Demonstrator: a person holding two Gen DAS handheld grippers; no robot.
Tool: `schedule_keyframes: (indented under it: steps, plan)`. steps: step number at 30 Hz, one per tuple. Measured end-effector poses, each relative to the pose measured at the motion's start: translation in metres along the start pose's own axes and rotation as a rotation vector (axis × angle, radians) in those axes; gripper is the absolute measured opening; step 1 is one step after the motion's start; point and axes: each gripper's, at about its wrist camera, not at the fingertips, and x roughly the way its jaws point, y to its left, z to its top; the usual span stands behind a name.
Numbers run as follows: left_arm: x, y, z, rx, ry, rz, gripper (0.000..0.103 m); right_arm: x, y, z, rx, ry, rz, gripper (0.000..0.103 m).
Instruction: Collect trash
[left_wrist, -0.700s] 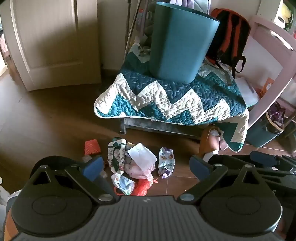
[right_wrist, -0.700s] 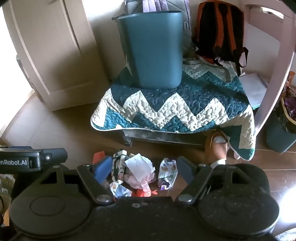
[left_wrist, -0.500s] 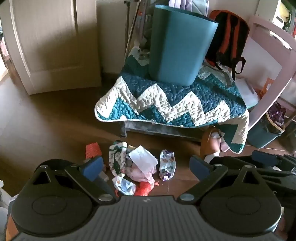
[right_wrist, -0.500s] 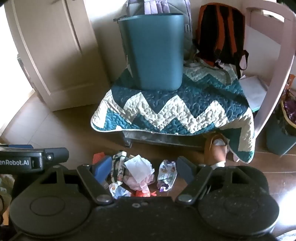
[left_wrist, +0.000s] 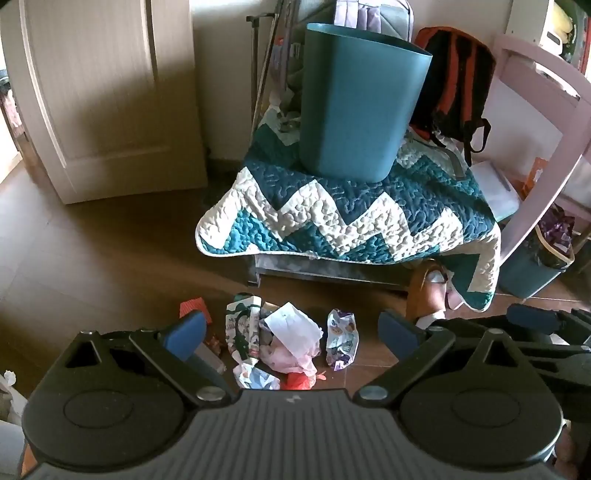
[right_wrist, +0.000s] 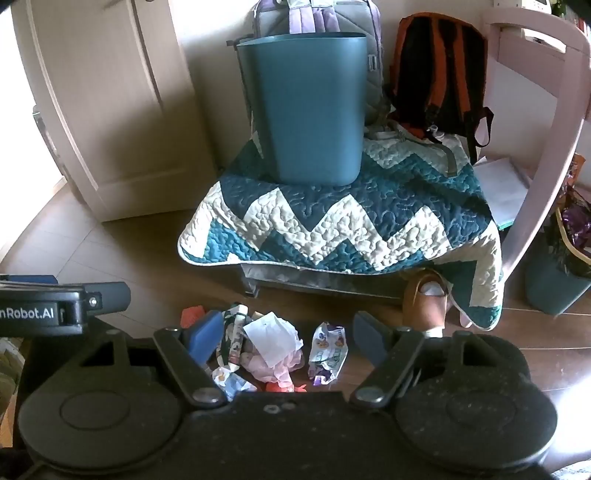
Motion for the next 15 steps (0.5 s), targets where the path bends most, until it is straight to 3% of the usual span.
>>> schedule_keyframes:
  steps: [15]
  plan:
    - [-0.0041, -0.0044, -0.0001, 0.016, -0.028, -0.011, 0.100, -0.0041, 0.0044, 0.0021, -0.031, -0.030, -0.010, 0.077]
